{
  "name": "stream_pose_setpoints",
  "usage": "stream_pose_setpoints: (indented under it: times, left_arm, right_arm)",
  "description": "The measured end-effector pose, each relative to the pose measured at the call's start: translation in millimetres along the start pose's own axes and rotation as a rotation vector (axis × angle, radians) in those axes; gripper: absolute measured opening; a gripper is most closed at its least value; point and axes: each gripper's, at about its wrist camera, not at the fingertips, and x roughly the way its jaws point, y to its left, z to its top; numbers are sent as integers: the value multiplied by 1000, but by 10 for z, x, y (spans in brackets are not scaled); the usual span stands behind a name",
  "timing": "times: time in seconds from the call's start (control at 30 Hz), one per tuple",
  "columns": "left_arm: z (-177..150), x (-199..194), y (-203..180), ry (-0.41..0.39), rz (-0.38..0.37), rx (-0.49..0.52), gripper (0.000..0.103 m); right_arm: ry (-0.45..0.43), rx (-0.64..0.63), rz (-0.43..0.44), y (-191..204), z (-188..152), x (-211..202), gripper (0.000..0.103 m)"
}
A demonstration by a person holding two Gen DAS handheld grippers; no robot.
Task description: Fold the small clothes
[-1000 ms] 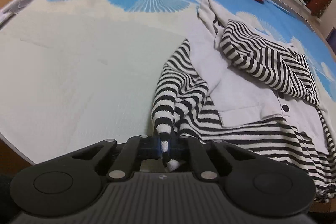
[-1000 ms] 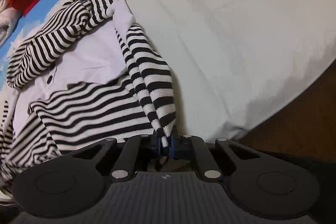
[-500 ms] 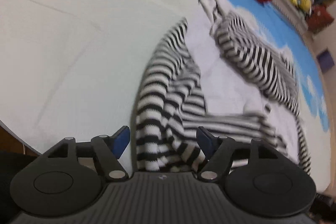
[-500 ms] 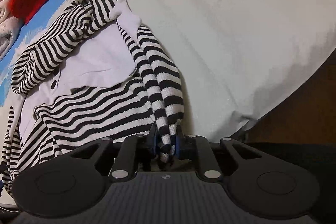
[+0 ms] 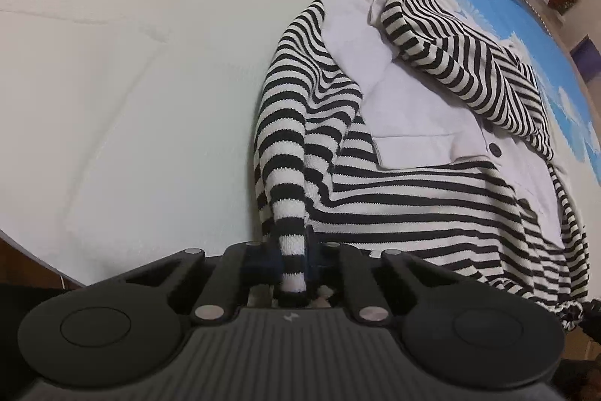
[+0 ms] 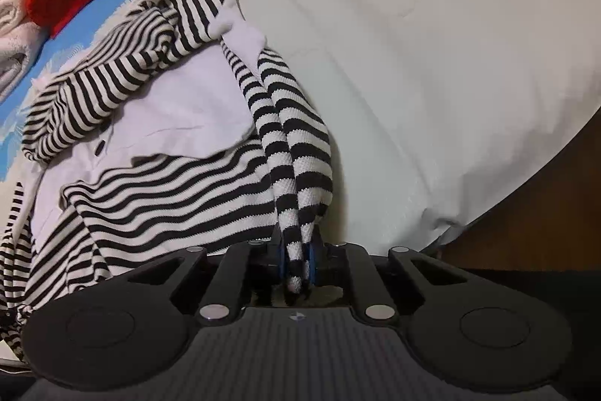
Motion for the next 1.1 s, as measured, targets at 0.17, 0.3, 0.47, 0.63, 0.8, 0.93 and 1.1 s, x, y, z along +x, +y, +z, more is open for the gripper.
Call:
stream_pose_setpoints:
  times: [0.17, 0.3, 0.47, 0.63, 0.8, 0.93, 1.1]
  left_arm:
    - [-1, -9, 81, 12, -13, -53, 24]
    - [-15, 21, 11, 19, 2, -23, 25]
    - [-52, 49, -163, 0, 67, 75, 17]
    - [-84, 46, -229, -21, 90, 135, 13]
    - [-61, 76, -186, 1, 61, 134, 13]
    - [-44, 89, -179, 11, 51, 131, 13]
    - [-43, 66, -185, -3, 56, 123, 12]
  right_arm:
    - [15, 20, 28, -64, 2, 0, 16]
    - [39, 17, 27, -58, -21, 37, 16]
    - [30, -5, 13, -46, -22, 41, 14]
    - [2, -41, -15, 11, -29, 51, 11]
    - [-15, -57, -43, 73, -36, 71, 11]
    - [-25, -66, -65, 109, -61, 76, 11]
    - [-39, -84, -71, 113, -78, 61, 11]
